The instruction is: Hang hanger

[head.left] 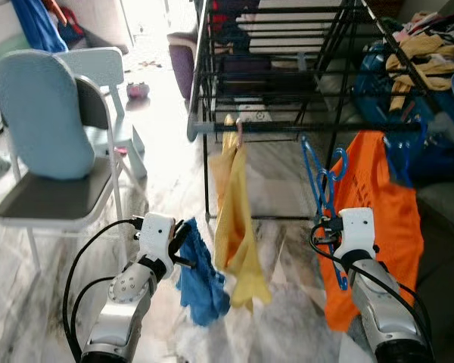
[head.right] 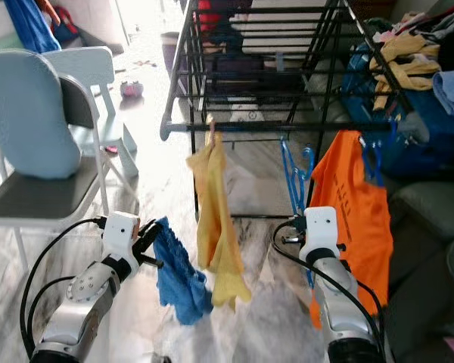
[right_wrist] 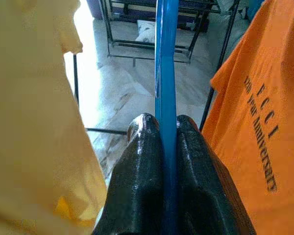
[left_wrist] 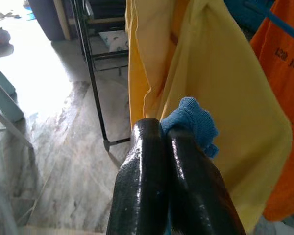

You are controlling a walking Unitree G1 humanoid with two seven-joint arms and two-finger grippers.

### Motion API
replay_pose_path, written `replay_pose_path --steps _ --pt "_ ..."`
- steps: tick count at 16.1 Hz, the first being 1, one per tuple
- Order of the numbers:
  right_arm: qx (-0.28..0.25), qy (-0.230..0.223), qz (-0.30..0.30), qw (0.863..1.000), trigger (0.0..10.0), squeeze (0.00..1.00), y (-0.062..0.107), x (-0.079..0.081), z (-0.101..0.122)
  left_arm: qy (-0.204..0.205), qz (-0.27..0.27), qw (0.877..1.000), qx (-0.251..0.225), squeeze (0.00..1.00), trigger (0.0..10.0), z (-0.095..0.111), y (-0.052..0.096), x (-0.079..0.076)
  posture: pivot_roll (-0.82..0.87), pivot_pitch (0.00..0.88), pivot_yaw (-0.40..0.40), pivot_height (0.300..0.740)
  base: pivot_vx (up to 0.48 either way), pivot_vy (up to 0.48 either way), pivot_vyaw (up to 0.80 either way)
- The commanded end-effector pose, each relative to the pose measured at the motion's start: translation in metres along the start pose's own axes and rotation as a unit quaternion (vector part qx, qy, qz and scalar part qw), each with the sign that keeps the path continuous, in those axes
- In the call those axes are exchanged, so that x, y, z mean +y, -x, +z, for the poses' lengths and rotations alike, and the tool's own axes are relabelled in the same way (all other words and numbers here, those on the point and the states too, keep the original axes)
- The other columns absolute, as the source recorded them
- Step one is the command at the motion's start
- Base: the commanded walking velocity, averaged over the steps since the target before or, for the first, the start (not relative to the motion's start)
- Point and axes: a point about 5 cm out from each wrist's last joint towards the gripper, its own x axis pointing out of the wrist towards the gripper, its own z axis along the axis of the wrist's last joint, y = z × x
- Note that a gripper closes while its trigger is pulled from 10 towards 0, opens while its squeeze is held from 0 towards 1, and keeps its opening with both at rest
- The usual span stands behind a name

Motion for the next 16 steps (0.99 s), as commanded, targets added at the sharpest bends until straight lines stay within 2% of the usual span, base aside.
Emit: replay_pose_path --steps 1,16 --pt "0.002 0.000 0.002 1.000 10.0 0.00 -0.0016 0.0002 0.0010 -0.007 0.005 1.000 -0.003 0.00 10.0 0.0020 0.0008 0.0012 -0.10 0.000 0.010 0.740 -0.390 0.000 0.00" --pt "0.003 0.006 0.001 1.000 10.0 0.00 -0.0047 0.0025 0.0019 -0.015 0.002 1.000 0.001 0.00 10.0 0.0013 0.0020 0.0034 -0.09 0.000 0.011 0.740 -0.390 0.000 0.00"
